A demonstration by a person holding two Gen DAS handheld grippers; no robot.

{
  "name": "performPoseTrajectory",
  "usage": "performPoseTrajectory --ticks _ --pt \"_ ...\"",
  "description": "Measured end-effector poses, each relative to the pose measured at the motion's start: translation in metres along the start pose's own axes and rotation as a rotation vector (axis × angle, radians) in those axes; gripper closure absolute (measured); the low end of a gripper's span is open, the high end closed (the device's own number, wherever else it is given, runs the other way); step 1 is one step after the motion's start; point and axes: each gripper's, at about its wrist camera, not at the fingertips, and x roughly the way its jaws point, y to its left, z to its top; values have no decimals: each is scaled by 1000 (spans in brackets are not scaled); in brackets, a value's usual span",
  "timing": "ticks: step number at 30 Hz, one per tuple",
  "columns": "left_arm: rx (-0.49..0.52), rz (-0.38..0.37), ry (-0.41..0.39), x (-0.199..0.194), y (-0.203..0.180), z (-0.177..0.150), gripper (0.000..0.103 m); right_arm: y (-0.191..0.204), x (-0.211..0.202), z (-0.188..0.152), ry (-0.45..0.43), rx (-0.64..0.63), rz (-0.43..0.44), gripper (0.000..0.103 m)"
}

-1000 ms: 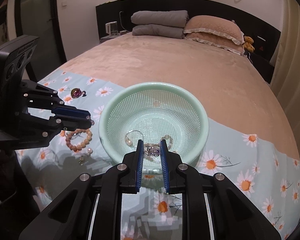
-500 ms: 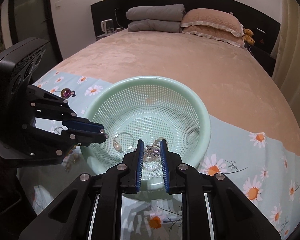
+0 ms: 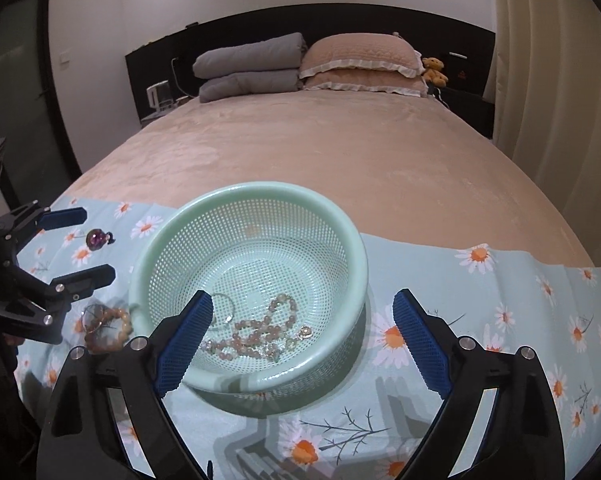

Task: Organize jewelry
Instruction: 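Withdraw both tools, moving the left tool toward the peach bead bracelet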

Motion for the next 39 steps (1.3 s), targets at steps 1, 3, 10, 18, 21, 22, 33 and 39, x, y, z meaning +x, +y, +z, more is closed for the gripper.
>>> performPoseTrajectory --ticks 1,3,10,18,21,22,33,39 --pt "-25 6 17 1 7 -5 7 2 -1 -3 -4 4 -1 16" --pt "-71 26 47 3 22 -17 7 5 -6 -10 -33 10 -18 15" --pt "-179 74 147 9 62 -62 7 23 -14 -40 -105 14 -80 15" --pt "-202 76 129 -2 74 -100 7 55 -11 -72 -71 -66 29 15" --pt "-196 54 89 -8 70 -111 7 75 -10 -89 -49 -102 118 15" --pt "-192 47 79 -9 68 -114 7 82 -8 -95 -38 -112 145 15" --pt "-183 -14 103 16 57 -119 7 140 23 -113 22 -179 261 30" --pt "-233 -78 132 31 62 -126 6 152 44 -111 70 -147 258 32"
